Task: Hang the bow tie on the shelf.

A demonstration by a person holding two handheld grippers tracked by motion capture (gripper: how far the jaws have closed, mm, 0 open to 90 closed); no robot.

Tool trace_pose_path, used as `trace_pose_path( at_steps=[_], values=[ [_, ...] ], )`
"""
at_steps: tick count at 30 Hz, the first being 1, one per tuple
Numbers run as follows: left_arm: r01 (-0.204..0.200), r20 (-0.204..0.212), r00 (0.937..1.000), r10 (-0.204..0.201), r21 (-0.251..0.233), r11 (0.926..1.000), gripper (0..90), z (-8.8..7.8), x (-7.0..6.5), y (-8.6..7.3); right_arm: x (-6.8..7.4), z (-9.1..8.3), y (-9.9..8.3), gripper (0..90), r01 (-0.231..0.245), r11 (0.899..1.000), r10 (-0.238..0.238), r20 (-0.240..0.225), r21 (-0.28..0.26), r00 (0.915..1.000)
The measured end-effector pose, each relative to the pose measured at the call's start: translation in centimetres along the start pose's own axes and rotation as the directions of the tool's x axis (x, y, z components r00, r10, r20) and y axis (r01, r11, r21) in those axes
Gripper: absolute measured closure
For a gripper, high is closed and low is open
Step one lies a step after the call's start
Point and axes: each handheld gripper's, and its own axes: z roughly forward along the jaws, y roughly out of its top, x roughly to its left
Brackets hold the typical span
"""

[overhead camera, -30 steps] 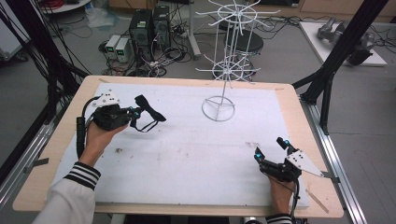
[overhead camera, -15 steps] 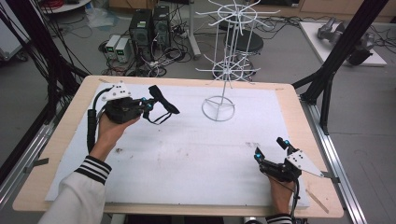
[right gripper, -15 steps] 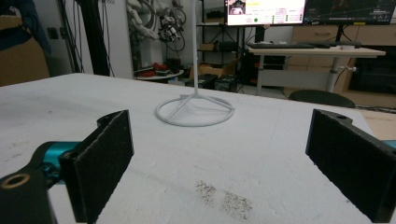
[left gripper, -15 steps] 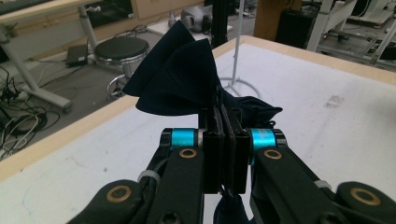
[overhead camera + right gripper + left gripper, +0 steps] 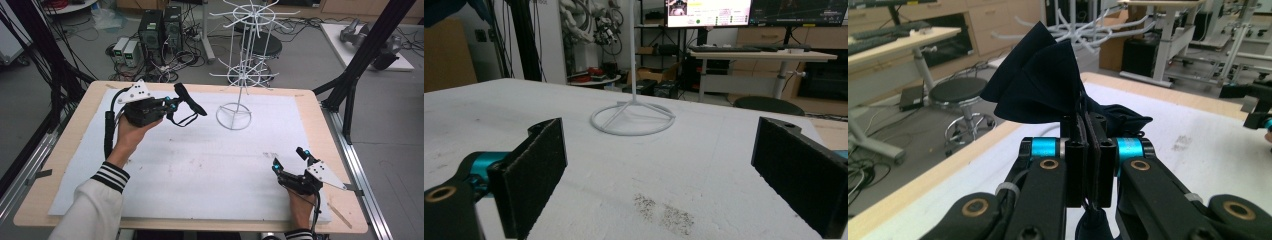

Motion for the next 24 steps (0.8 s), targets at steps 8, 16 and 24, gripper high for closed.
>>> trace_pose_path(
  at_steps=[8,16,24],
  values=[
    [-0.014,0.035,0.9993,0.016,-0.045,0.9989,87.3,1.7,-0.9,1.4,0.0,0.0,0.0,6.6,-0.006,1.0,0.006,0.001,0.003,1.0],
    [-0.007,0.052,0.9986,0.01,-0.069,0.9976,87.3,2.9,-1.0,2.1,0.0,0.0,0.0,6.7,-0.006,1.0,0.006,0.001,0.004,1.0],
    [0.019,0.082,0.9966,-0.01,-0.107,0.9941,87.3,4.8,-0.9,2.6,0.0,0.0,0.0,6.6,-0.005,1.0,0.005,0.0,0.003,1.0]
  ],
)
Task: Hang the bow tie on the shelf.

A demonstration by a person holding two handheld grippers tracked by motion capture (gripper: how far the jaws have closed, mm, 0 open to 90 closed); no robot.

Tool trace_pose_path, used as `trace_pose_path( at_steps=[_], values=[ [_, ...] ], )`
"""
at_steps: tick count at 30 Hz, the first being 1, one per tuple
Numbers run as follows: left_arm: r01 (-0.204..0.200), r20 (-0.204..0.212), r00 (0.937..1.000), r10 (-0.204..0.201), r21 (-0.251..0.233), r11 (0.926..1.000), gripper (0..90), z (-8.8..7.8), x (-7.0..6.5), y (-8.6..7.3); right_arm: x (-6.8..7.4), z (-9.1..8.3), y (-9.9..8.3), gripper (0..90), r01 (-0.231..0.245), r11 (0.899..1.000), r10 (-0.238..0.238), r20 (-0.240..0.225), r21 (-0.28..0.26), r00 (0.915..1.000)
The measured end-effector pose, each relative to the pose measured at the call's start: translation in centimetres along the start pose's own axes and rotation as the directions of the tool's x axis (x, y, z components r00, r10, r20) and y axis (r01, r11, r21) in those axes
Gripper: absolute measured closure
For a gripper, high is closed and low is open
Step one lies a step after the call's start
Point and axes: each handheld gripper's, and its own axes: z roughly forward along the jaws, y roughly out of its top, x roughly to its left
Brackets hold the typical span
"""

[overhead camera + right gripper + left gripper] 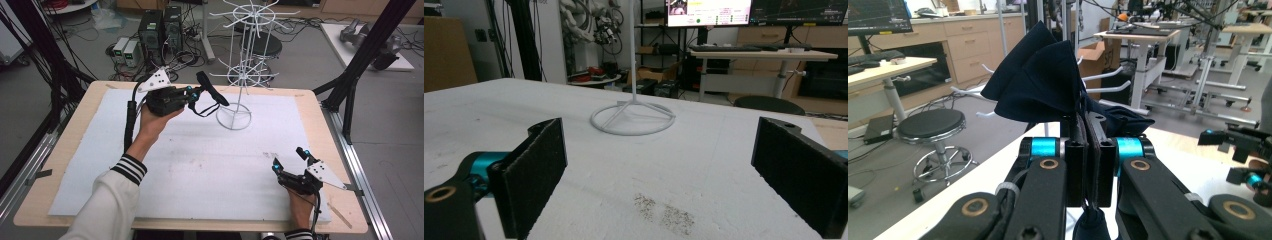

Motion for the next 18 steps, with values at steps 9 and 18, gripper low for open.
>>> trace_pose_path(
  at_steps=[9,18],
  values=[
    [0.013,0.01,0.9999,-0.013,-0.023,0.9996,87.3,1.8,0.2,0.1,0.0,0.0,0.0,6.7,-0.002,1.0,0.002,0.001,0.001,1.0],
    [0.03,0.014,0.9995,-0.03,-0.034,0.999,87.3,3.4,0.7,0.5,-0.1,0.0,0.0,6.6,-0.005,1.0,0.005,-0.001,-0.003,1.0]
  ],
)
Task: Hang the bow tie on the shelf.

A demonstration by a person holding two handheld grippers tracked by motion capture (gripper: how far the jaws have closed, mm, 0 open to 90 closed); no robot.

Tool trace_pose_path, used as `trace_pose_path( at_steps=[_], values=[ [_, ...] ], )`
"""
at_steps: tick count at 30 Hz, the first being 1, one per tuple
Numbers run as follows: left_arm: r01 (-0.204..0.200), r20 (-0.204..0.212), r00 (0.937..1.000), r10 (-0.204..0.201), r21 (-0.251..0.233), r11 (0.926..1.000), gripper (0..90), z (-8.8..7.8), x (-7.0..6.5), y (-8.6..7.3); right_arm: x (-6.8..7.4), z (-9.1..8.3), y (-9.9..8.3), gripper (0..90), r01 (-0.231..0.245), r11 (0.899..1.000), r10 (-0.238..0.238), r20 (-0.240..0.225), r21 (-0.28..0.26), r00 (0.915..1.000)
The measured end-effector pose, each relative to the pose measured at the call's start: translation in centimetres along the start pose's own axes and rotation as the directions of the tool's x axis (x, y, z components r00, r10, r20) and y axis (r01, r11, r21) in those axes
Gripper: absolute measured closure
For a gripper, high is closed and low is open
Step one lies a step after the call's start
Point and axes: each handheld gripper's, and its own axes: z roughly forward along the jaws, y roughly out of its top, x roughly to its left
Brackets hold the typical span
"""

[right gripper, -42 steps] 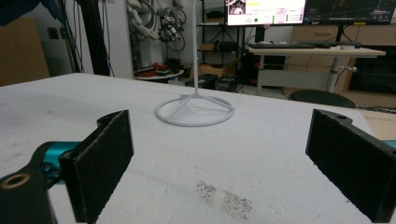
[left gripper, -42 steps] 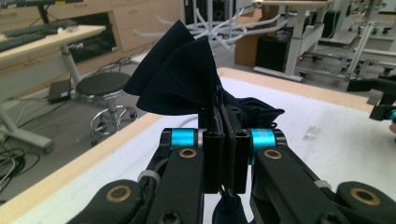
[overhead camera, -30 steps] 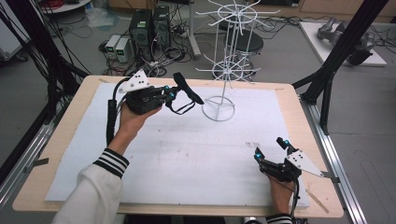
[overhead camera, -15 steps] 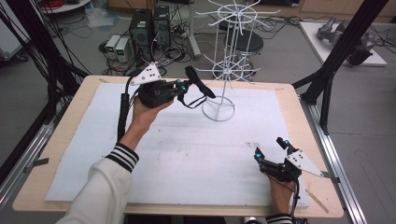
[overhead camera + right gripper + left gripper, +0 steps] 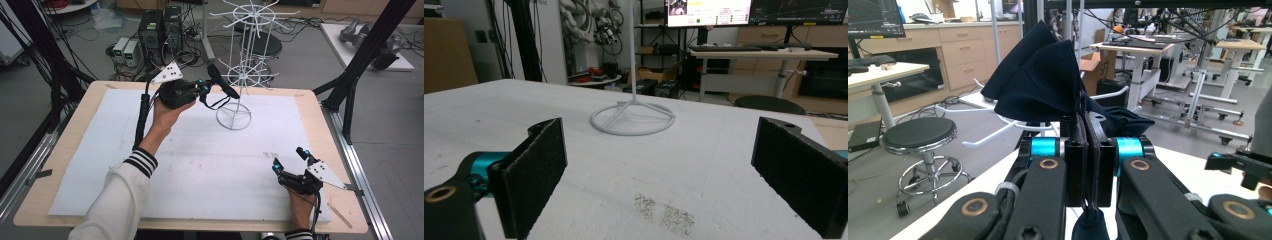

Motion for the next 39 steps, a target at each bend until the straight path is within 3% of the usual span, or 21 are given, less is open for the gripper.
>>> trace_pose_path(
  at_steps=[17,39],
  values=[
    [0.031,-0.026,0.9992,-0.03,0.041,0.9987,87.1,3.2,1.2,-0.2,-0.1,0.0,0.0,6.6,-0.006,1.0,0.006,0.0,-0.005,1.0],
    [0.058,-0.072,0.9962,-0.049,0.127,0.9902,86.4,4.5,1.2,0.3,0.0,0.0,0.0,6.6,-0.004,1.0,0.004,0.001,-0.007,1.0]
  ],
)
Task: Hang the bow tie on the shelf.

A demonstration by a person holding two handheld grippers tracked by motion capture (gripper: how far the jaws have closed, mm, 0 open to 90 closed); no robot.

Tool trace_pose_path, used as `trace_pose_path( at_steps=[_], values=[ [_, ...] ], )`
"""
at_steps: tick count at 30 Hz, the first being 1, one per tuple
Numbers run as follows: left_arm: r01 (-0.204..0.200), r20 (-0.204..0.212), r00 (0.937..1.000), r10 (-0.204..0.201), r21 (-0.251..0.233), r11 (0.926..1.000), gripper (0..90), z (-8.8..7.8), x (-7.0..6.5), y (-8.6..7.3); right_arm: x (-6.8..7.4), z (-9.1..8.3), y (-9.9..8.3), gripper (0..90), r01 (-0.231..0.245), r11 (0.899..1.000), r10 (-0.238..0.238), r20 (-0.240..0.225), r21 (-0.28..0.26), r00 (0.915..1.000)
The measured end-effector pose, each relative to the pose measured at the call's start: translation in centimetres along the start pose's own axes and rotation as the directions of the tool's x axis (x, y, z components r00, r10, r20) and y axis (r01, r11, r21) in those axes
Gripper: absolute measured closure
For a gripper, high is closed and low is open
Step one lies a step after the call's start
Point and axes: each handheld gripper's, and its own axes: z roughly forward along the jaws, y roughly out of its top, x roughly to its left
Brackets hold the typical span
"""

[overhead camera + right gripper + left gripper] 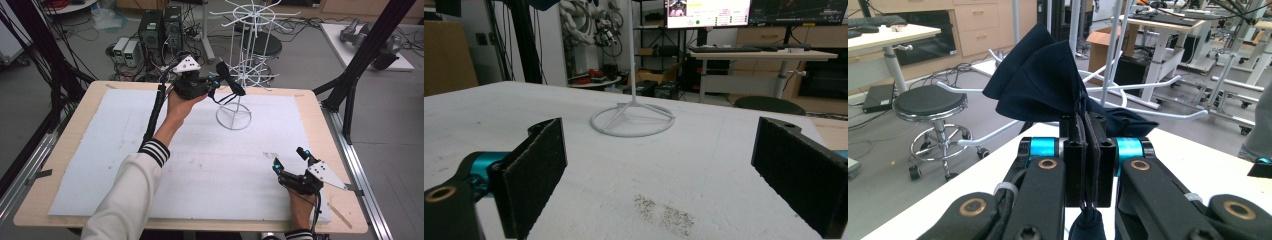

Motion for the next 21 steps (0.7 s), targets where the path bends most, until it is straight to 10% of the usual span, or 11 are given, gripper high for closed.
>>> trace_pose_path(
  at_steps=[5,13,21],
  values=[
    [0.057,-0.025,0.9981,-0.056,0.023,0.9981,58.0,0.1,0.2,0.1,0.0,0.0,0.0,6.6,0.006,1.0,-0.006,0.0,0.0,1.0],
    [0.039,-0.016,0.9991,-0.039,-0.002,0.9992,27.5,0.0,-0.2,0.2,0.0,0.0,0.0,6.6,0.006,1.0,-0.006,0.0,-0.001,1.0],
    [-0.002,-0.031,0.9995,0.0,-0.066,0.9978,12.9,-2.0,-0.6,-0.3,0.0,0.0,0.0,6.6,-0.004,1.0,0.004,0.0,0.001,1.0]
  ],
)
